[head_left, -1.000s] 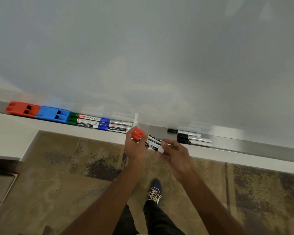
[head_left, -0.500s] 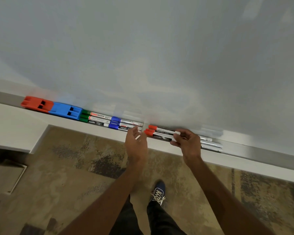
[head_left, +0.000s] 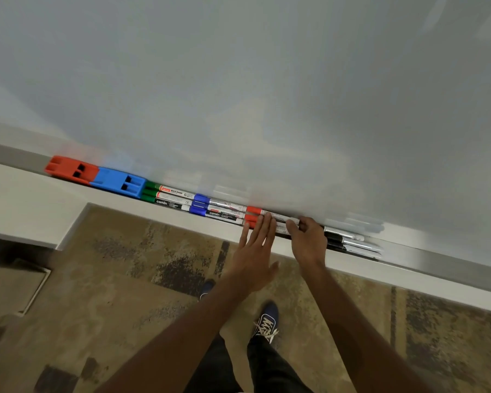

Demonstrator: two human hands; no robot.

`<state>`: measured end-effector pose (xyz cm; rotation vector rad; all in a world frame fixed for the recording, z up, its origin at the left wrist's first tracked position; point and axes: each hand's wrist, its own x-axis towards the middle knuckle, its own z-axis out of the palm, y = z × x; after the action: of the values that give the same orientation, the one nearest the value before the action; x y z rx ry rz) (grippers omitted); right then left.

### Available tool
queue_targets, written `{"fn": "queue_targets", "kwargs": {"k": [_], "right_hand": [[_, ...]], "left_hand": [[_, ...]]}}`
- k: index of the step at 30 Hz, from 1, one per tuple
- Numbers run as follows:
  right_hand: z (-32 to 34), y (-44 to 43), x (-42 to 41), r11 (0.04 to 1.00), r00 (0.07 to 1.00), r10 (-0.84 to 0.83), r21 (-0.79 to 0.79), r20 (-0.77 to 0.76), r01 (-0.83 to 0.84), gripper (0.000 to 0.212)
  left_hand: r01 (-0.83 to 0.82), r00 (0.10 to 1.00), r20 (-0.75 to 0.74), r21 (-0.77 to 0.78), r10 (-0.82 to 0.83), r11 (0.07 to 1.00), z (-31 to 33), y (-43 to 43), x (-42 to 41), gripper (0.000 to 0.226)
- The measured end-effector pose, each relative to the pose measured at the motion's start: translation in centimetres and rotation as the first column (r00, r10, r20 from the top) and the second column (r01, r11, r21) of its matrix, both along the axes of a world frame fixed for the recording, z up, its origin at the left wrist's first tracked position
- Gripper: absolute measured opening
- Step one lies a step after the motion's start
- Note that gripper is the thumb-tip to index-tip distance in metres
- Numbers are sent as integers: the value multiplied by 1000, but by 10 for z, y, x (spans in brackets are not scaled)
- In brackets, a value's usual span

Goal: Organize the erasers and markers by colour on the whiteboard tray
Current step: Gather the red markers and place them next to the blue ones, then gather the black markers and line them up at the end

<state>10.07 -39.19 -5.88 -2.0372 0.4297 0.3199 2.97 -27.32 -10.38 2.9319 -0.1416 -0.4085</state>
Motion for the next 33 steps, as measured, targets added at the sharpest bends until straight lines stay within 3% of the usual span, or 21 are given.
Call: {"fn": "queue_targets", "kwargs": {"k": [5,11,13,17,21,25,33], "right_hand": [[5,6,2,1000,992,30,11,-125,-29,26],[9,8,1,996,976,85,24,-200,-81,55],[14,5,0,992,980,115,-26,-165,-121,43],[20,-25,-7,952,970,236,-215,62,-218,5],[22,-84,-8,885,934,306,-419,187,-206,25],[20,-140,-2,808,914,371,-542,162,-232,29],[12,-191,0,800,944,305,-572,124,-184,31]], "left_hand": [[-5,1000,-7,20,5,1000,-3,-2,-2,96],[-37,999,-25,51,38,998,3,-1,-2,97],[-57,998,-39,34,58,998,4,-1,-3,99],[-53,999,-8,-39,53,998,6,-1,-3,99],[-60,998,25,-191,65,980,11,-9,-2,91],[-51,992,96,-302,84,952,20,-25,-5,73],[-51,987,117,-423,111,905,35,-54,-5,59]]}}
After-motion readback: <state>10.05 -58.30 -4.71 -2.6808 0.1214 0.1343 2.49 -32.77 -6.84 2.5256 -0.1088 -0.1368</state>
